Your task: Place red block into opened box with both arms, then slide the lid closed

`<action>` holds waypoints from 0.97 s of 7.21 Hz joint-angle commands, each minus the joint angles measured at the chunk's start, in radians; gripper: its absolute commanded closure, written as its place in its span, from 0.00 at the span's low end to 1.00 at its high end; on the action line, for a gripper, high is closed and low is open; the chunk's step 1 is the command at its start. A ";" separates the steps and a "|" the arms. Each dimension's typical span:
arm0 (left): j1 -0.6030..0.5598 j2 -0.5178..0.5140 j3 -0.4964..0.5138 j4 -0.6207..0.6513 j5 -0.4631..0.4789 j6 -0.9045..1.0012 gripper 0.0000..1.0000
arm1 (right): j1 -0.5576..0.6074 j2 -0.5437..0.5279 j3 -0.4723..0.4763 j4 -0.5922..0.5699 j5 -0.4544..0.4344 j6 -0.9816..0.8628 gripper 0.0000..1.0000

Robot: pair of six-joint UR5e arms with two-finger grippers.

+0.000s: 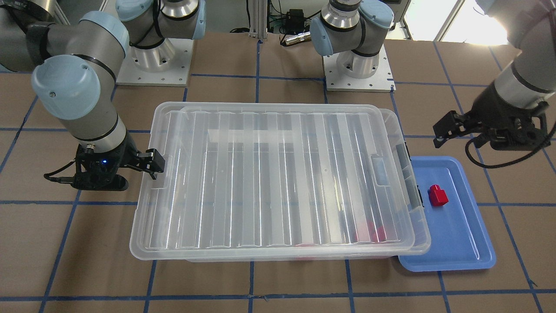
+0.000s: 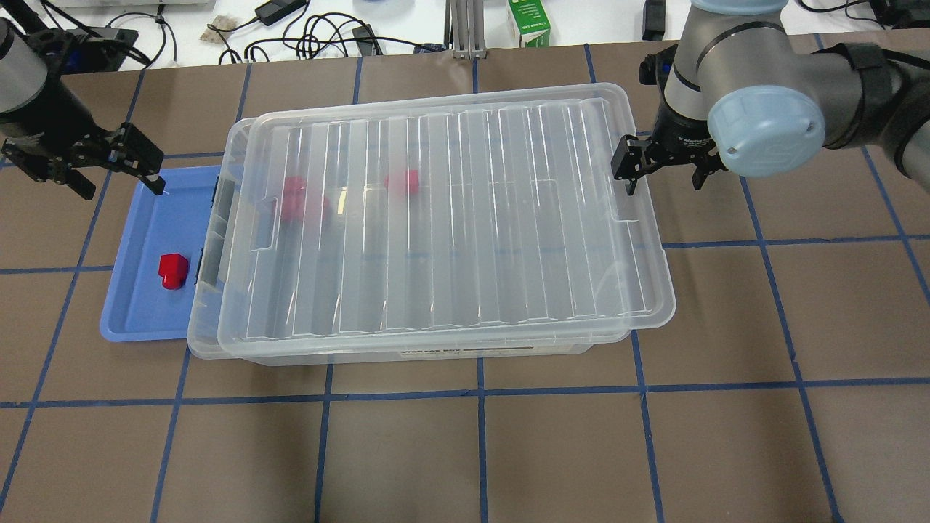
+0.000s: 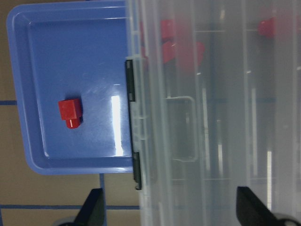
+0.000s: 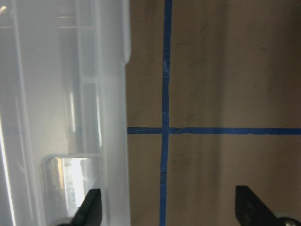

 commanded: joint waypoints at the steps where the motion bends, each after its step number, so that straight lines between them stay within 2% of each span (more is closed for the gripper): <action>1: 0.124 -0.115 -0.076 0.180 0.003 0.140 0.00 | -0.055 -0.005 -0.002 0.002 -0.017 -0.040 0.00; 3: 0.167 -0.227 -0.072 0.261 0.003 0.188 0.00 | -0.130 -0.007 0.000 0.005 -0.016 -0.078 0.00; 5: 0.167 -0.335 -0.101 0.401 -0.004 0.153 0.00 | -0.196 -0.010 -0.002 0.011 -0.016 -0.097 0.00; 7: 0.121 -0.345 -0.141 0.440 -0.004 0.081 0.00 | -0.207 -0.013 0.000 0.014 -0.023 -0.096 0.00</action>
